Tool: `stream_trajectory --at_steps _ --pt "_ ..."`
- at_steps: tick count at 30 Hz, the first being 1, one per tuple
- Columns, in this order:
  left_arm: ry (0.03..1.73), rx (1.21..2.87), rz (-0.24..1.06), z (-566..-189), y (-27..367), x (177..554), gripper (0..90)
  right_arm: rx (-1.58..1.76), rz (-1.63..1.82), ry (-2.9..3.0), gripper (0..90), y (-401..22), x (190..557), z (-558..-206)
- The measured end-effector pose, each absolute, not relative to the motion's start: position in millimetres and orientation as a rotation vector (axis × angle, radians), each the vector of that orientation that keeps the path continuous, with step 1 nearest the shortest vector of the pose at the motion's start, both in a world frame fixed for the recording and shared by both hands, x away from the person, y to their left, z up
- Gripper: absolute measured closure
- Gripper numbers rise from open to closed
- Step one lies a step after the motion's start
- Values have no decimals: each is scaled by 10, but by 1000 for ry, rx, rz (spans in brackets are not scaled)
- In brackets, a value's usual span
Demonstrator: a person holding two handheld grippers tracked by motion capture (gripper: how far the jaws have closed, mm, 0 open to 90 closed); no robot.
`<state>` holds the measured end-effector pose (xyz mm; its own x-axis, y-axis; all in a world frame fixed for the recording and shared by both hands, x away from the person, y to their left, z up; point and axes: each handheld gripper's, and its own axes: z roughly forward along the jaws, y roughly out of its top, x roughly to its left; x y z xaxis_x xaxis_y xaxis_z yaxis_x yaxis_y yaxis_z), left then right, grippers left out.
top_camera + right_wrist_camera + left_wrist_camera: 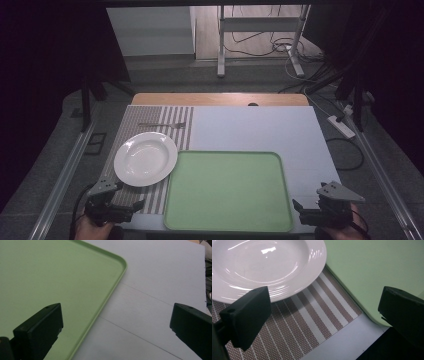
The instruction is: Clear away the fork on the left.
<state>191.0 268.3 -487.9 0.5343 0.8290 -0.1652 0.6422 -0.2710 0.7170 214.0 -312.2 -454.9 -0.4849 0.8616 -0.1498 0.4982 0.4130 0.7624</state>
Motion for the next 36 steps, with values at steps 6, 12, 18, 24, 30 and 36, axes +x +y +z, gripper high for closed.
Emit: stream_trajectory --at_steps 6,12,18,24,30,36 --pt "1178 2023 304 -4872 2634 1952 0 1149 891 2140 0 -3121 2138 -4547" --pt "1173 2025 314 -4876 2612 1984 0 1146 886 2142 0 -3117 2138 -4549" --pt "1163 2019 315 -4869 2609 2020 0 1142 885 2142 0 -3113 2138 -4551" --pt "1159 2030 310 -4879 2589 2084 0 1139 881 2142 0 -3109 2137 -4552" --pt "1161 2045 306 -4895 2574 2156 0 1135 880 2142 0 -3106 2137 -4553" --pt "1175 2044 302 -4917 2584 2224 0 1133 878 2143 0 -3104 2136 -4553"
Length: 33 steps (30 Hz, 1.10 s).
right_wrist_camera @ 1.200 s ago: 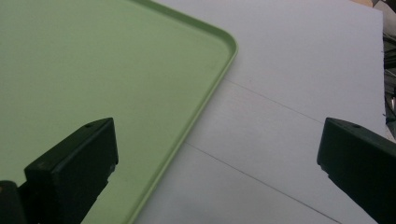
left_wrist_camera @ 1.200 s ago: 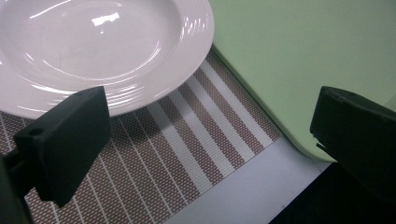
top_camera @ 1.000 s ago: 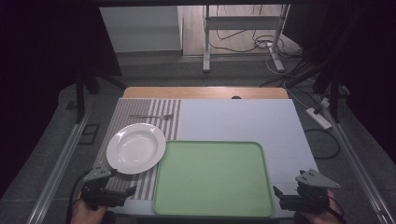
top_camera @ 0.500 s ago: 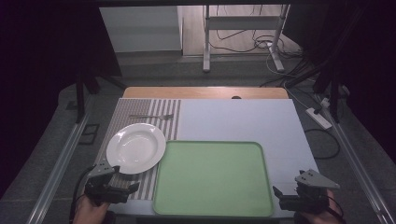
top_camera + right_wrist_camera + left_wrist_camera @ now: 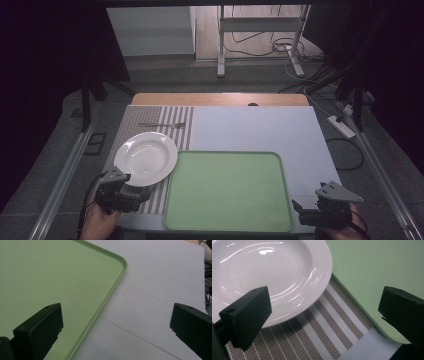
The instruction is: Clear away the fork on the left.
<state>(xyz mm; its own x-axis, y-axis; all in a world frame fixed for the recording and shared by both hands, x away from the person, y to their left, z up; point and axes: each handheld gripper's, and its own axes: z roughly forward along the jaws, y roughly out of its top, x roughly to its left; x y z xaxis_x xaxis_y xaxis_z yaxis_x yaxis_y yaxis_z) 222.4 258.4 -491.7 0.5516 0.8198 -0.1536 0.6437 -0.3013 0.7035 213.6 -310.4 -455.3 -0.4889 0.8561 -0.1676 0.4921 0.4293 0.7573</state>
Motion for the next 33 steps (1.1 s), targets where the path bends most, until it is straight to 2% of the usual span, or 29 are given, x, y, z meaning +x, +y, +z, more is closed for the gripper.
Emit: stream_trajectory --at_steps 33 --pt "1211 2089 245 -5000 2602 3004 0 1130 876 2147 0 -3102 2136 -4551"
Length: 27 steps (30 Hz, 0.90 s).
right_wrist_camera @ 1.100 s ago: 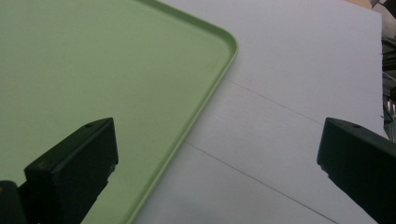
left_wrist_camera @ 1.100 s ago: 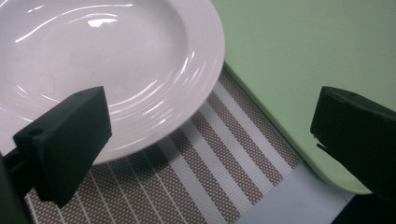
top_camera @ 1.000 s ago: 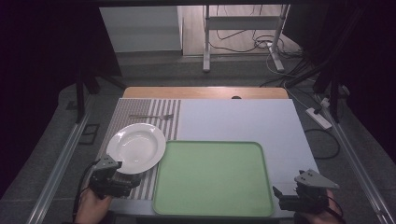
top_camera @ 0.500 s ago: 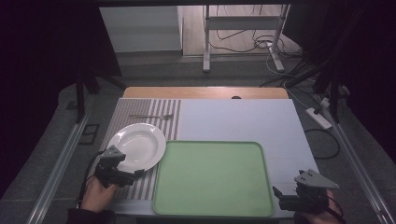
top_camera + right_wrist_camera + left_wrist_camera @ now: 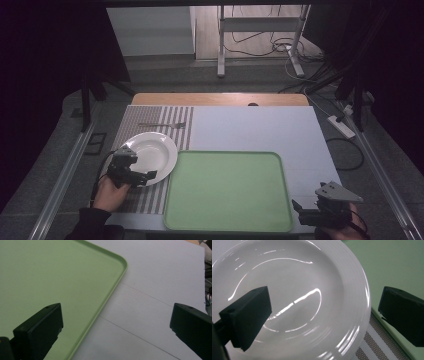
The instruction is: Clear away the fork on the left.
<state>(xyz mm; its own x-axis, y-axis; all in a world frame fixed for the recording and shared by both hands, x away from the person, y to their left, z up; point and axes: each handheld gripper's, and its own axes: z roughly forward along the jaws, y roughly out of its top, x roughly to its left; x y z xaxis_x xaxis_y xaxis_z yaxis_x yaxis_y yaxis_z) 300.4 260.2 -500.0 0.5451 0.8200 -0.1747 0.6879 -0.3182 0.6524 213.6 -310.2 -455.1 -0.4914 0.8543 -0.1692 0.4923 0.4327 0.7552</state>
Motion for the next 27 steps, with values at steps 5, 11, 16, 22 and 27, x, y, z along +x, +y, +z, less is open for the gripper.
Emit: stream_trajectory --at_steps 5,11,16,22,27 --pt "1218 2085 246 -4997 2595 3117 0 1131 877 2146 0 -3104 2136 -4551" --pt "1223 2123 274 -4995 2577 3304 0 1135 878 2146 0 -3104 2140 -4554" --pt "1226 2135 280 -4994 2550 3459 0 1136 879 2149 0 -3105 2142 -4554" --pt "1224 2122 277 -4980 2554 3647 0 1137 882 2148 0 -3108 2143 -4554" --pt "1237 2127 273 -5001 2545 3801 0 1138 882 2149 0 -3108 2145 -4555"
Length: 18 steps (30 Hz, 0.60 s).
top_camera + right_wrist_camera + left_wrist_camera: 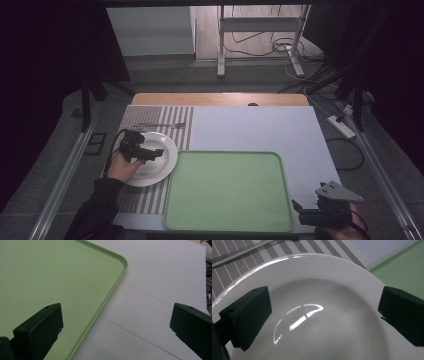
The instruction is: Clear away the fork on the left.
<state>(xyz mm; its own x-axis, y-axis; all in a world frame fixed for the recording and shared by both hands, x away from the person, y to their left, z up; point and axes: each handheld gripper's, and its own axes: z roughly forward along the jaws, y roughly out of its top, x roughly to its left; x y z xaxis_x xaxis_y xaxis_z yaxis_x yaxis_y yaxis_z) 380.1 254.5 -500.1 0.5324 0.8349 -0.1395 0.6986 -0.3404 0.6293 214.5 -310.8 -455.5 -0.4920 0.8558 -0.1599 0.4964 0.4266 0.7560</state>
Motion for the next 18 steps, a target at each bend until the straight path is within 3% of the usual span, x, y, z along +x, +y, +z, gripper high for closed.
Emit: stream_trajectory --at_steps 18 --pt "1243 2104 250 -4987 2472 4281 0 1138 883 2156 0 -3111 2146 -4553"
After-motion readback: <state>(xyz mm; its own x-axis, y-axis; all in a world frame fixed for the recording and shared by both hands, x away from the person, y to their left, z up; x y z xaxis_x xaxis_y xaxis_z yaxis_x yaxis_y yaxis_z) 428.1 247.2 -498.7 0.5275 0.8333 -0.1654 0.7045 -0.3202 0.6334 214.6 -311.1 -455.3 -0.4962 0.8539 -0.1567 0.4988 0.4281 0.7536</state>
